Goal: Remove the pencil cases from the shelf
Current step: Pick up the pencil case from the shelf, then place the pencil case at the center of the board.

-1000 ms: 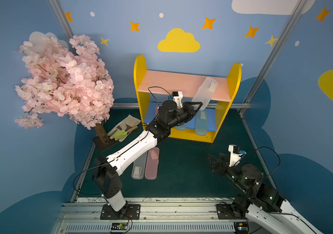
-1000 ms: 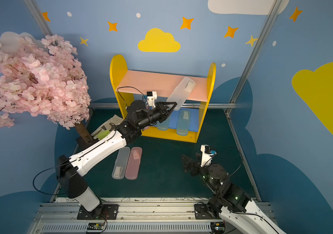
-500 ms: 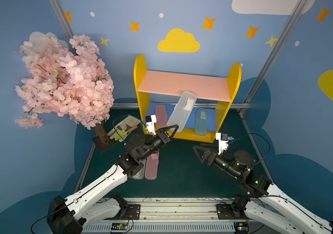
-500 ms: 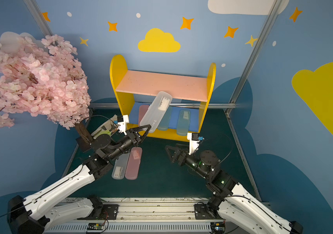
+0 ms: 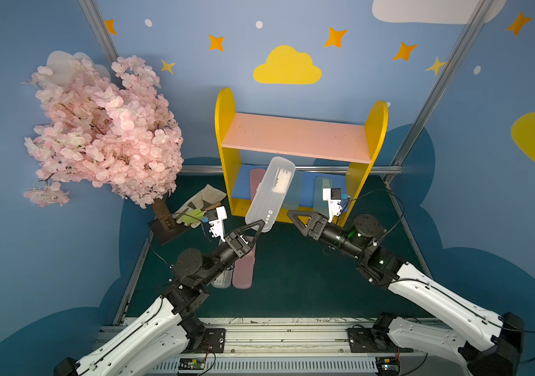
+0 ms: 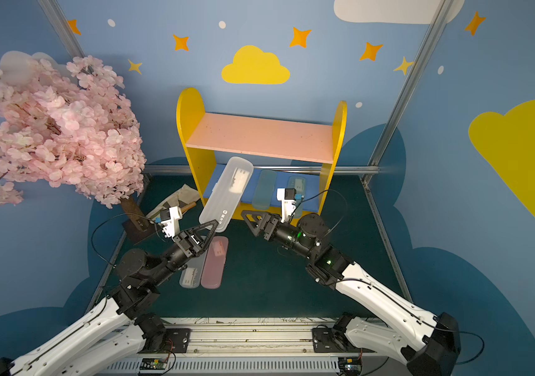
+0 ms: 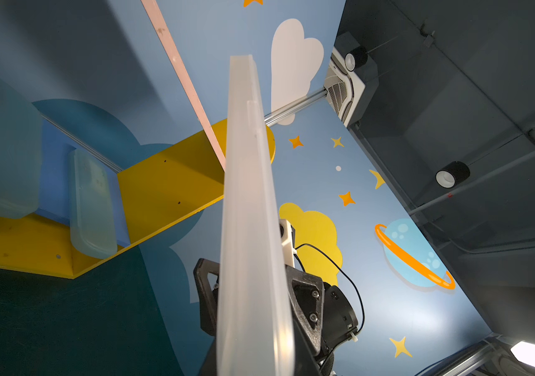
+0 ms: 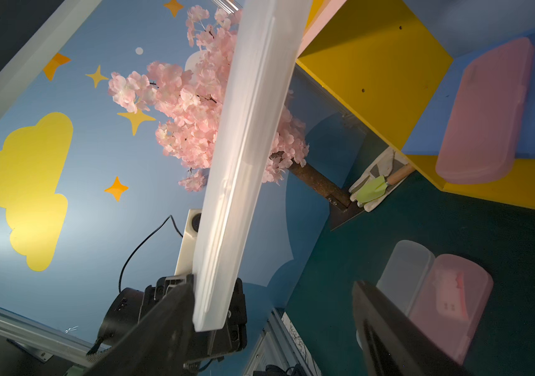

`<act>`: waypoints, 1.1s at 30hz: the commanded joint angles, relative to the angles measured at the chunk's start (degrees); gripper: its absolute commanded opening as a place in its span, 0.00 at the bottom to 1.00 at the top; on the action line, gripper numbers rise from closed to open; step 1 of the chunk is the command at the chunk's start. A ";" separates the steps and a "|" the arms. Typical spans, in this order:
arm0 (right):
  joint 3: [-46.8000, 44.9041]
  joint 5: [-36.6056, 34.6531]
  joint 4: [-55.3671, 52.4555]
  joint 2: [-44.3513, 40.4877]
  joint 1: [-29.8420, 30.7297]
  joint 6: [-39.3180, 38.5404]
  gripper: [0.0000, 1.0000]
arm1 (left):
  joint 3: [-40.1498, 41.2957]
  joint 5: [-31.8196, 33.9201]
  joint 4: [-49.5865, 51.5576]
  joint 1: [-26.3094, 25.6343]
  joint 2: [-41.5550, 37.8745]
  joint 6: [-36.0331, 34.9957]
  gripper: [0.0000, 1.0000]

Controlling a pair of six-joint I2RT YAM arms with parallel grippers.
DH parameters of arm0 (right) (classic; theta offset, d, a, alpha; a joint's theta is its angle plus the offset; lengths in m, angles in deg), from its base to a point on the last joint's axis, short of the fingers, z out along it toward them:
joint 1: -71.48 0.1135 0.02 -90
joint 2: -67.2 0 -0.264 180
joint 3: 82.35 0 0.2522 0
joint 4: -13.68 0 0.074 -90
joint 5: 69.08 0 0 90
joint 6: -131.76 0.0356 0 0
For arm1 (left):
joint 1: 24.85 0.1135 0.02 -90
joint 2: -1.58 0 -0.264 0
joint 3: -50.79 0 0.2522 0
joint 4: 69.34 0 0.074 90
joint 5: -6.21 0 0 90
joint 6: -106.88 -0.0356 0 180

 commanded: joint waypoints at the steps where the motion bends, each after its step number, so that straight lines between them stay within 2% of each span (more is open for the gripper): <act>1: 3.86 4.01 5.44 2.42 -0.13 3.62 0.78 | 0.31 0.62 -1.02 -0.16 -1.88 -0.32 0.03; 12: 8.82 8.24 11.67 10.87 0.05 6.74 0.60 | -0.07 0.03 0.09 -0.19 -2.93 -0.37 0.03; 20: 9.58 9.02 15.56 13.59 -0.02 8.57 0.36 | -0.66 -0.62 0.01 -0.16 -2.22 -0.37 0.03; 24: 9.44 9.41 16.75 14.26 0.02 9.53 0.28 | -0.85 -0.88 0.25 -0.17 -1.89 -0.77 0.04; 27: 9.26 9.94 17.59 14.85 -0.03 10.41 0.21 | -1.34 -1.03 2.03 -0.16 -1.85 -1.40 0.11; 29: 8.98 9.98 17.77 15.01 -0.12 10.78 0.19 | -1.79 -0.77 3.58 -0.16 -2.11 -2.01 0.23; 30: 8.71 9.98 17.77 14.99 -0.12 10.86 0.18 | -1.96 -0.37 4.74 -0.16 -2.41 -2.20 0.32; 32: 8.04 9.73 17.76 14.75 -0.24 10.64 0.18 | -2.82 1.09 8.58 -0.16 -3.28 -2.56 0.60; 33: 7.37 9.42 17.65 14.50 -0.26 10.25 0.17 | -3.75 2.10 12.19 -0.14 -3.97 -3.08 0.70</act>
